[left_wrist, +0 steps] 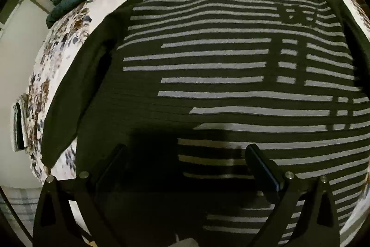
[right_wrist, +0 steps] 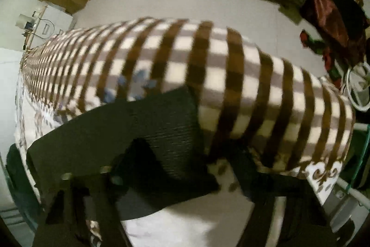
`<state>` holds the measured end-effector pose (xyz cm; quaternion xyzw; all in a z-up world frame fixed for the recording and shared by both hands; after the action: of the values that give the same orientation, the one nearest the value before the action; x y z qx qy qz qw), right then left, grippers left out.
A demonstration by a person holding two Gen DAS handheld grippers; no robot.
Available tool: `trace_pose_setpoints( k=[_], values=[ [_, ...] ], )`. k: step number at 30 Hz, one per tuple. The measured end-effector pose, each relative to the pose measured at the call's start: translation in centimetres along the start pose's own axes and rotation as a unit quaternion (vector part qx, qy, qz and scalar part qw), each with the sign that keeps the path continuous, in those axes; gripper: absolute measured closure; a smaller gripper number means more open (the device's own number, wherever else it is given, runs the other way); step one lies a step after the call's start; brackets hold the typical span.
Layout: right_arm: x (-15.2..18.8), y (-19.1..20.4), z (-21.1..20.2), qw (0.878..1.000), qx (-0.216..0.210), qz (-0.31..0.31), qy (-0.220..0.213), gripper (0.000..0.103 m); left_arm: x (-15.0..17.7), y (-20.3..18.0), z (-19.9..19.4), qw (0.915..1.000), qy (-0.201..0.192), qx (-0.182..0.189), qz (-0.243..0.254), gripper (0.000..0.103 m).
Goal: Fold small clothes
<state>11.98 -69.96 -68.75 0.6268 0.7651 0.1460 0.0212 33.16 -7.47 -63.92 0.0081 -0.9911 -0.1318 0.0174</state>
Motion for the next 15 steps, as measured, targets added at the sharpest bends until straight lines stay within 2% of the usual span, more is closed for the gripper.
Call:
trace_pose_setpoints(
  k=[1,2,3,7,9,13,15],
  values=[
    [0.1,0.1,-0.5,1.000,0.009,-0.002,-0.012,0.072,-0.1,0.3,0.2,1.0000,0.000,0.001,-0.001,0.000],
    [0.4,0.2,-1.1,1.000,0.016,-0.003,-0.020,0.093,-0.1,0.8,0.3,1.0000,-0.001,0.005,-0.004,0.000],
    [0.5,0.7,-1.8,0.999,0.014,-0.007,-0.032,0.100,-0.2,1.2,0.3,1.0000,-0.002,0.006,-0.007,0.000],
    [1.7,4.3,-5.8,0.997,0.002,-0.033,-0.068,0.100,-0.5,3.8,0.3,0.9994,0.000,0.019,-0.029,0.000],
    [2.9,7.4,-8.1,0.995,-0.006,-0.058,-0.081,0.100,-0.5,5.2,0.0,0.9989,-0.003,0.023,-0.039,0.000],
    [8.1,16.3,-12.3,0.985,-0.008,-0.143,-0.093,0.100,-0.8,9.0,-0.4,0.9977,-0.013,0.023,-0.063,0.000],
    [12.1,22.7,-12.2,0.972,-0.004,-0.218,-0.088,0.100,-1.0,11.4,-0.4,0.9963,-0.017,0.021,-0.081,0.000]
  ],
)
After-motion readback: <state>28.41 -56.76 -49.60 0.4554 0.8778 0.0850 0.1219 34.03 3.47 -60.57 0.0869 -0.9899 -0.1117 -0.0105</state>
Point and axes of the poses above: each gripper's, at about its wrist camera, not at the fingertips, and z roughly the way its jaws point, y to its left, x to its underside, the point moved 10 cm from there along z, roughly the way its jaws point, and after that the axes turned 15 degrees about y, right-handed, at the moved point
